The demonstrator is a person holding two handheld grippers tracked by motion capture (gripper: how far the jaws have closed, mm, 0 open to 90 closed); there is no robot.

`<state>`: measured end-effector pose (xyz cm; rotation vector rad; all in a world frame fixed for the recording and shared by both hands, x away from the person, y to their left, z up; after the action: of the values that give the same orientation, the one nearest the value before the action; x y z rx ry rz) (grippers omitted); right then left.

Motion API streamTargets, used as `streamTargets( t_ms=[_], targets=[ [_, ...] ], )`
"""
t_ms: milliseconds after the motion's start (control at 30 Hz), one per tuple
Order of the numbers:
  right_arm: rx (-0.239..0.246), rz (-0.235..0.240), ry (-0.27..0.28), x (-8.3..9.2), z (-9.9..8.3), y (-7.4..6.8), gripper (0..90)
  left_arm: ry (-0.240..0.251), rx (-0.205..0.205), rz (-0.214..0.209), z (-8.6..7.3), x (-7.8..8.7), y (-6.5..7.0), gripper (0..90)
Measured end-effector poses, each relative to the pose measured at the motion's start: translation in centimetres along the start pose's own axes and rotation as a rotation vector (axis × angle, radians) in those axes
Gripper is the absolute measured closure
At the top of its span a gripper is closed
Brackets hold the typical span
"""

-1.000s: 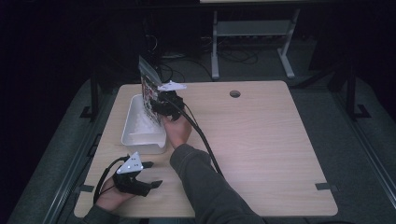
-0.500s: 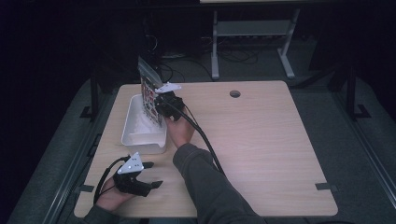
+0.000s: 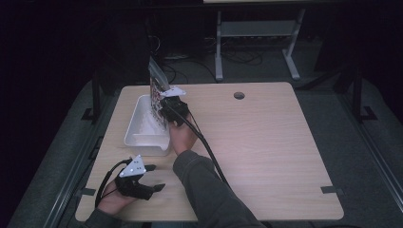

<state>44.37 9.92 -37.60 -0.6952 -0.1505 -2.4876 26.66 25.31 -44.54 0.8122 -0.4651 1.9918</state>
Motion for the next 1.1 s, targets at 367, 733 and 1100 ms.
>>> streamTargets(
  t_ms=[367,733,1100],
  targets=[
    [-0.016,0.100,0.002,-0.1,0.1,1.1,67.8,-0.002,-0.002,-0.001,0.0,-0.1,0.0,23.5],
    [-0.072,0.218,0.002,-0.2,-0.4,2.7,47.8,-0.003,-0.002,-0.002,0.0,-0.1,0.0,23.5],
    [-0.080,0.302,0.006,1.4,-1.2,4.2,41.3,0.004,-0.003,-0.001,0.1,-0.2,0.0,23.4]
  ],
)
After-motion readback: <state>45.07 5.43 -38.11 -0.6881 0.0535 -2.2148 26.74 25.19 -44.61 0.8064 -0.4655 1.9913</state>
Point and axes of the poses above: each handheld gripper's, and its own axes: x roughly backward along the jaws, z roughly out of its top, y roughly to its right, the point moved 1 cm from there along -x, roughly forward along the jaws, and after that the axes turned 3 degrees about -y, right-handed, at the moved point
